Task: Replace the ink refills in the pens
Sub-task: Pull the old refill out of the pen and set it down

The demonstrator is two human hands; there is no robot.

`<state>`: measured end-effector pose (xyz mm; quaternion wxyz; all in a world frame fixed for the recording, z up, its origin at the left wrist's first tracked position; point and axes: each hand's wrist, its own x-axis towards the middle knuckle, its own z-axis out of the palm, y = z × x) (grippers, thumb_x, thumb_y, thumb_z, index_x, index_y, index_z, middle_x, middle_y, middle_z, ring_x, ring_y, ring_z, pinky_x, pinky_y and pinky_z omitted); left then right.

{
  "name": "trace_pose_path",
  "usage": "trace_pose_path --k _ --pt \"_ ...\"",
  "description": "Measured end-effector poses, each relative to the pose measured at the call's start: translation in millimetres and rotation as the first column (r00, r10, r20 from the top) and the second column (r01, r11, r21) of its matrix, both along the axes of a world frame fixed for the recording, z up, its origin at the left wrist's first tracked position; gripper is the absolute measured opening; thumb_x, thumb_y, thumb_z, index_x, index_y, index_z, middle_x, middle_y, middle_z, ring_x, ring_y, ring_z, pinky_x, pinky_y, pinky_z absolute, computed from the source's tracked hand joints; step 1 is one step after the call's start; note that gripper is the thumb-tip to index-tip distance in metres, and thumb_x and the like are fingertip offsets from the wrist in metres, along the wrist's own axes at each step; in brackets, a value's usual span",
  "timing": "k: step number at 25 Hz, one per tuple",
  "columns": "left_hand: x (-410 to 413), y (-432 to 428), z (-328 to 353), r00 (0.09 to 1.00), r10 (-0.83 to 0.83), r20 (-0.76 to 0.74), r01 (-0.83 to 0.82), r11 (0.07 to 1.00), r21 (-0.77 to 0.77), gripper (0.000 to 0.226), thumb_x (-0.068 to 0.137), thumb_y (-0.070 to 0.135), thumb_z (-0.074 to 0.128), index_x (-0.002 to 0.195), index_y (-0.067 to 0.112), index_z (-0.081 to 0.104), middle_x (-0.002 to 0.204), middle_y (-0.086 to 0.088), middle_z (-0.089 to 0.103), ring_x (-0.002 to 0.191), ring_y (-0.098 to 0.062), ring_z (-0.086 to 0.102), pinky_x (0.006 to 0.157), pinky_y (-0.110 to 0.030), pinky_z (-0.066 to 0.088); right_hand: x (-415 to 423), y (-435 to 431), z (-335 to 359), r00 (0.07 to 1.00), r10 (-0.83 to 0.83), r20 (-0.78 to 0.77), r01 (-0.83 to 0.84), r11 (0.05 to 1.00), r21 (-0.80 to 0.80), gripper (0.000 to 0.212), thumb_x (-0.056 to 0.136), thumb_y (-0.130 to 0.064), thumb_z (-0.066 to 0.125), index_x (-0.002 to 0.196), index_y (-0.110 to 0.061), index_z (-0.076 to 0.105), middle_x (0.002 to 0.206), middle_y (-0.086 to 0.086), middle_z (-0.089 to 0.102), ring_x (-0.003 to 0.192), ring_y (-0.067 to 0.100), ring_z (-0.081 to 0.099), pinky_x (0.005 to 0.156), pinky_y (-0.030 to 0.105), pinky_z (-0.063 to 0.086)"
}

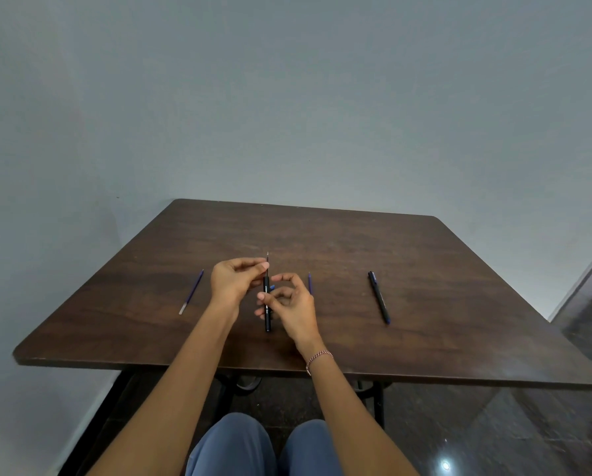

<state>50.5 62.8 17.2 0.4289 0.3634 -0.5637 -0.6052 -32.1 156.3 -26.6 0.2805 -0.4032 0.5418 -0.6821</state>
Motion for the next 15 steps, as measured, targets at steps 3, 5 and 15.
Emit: trace_pose_path --k 3,5,15 --pt "5 -1 8 0.997 -0.064 0.041 0.066 0.997 -0.028 0.013 0.076 0.003 0.075 0.087 0.008 0.072 0.077 -0.005 0.071 0.066 -0.009 0.069 0.056 -0.013 0.053 0 0 -1 1.0 0.017 -0.015 -0.016 1.0 0.016 0.031 0.081 -0.007 0.073 0.102 -0.016 0.052 0.076 0.01 0.072 0.065 0.029 0.072 0.072 0.045 0.059" --pt "6 -2 12 0.997 -0.069 0.037 0.071 0.995 -0.067 0.015 0.076 -0.001 0.073 0.09 0.003 0.07 0.077 -0.008 0.07 0.066 -0.012 0.069 0.057 -0.014 0.054 0 0 -1 0.999 0.028 -0.021 -0.027 0.999 0.028 0.032 0.081 -0.008 0.074 0.102 -0.017 0.052 0.076 0.009 0.073 0.067 0.03 0.072 0.074 0.048 0.059" --pt "22 -33 35 0.966 0.164 -0.199 -0.159 0.986 0.042 0.024 0.08 -0.007 0.067 0.103 -0.009 0.064 0.08 -0.009 0.065 0.072 -0.018 0.064 0.057 -0.016 0.056 3 -1 1 0.993 0.115 0.004 -0.115 0.986 0.12 0.038 0.079 -0.005 0.075 0.111 -0.011 0.056 0.074 0.007 0.071 0.063 0.021 0.071 0.061 0.032 0.059"
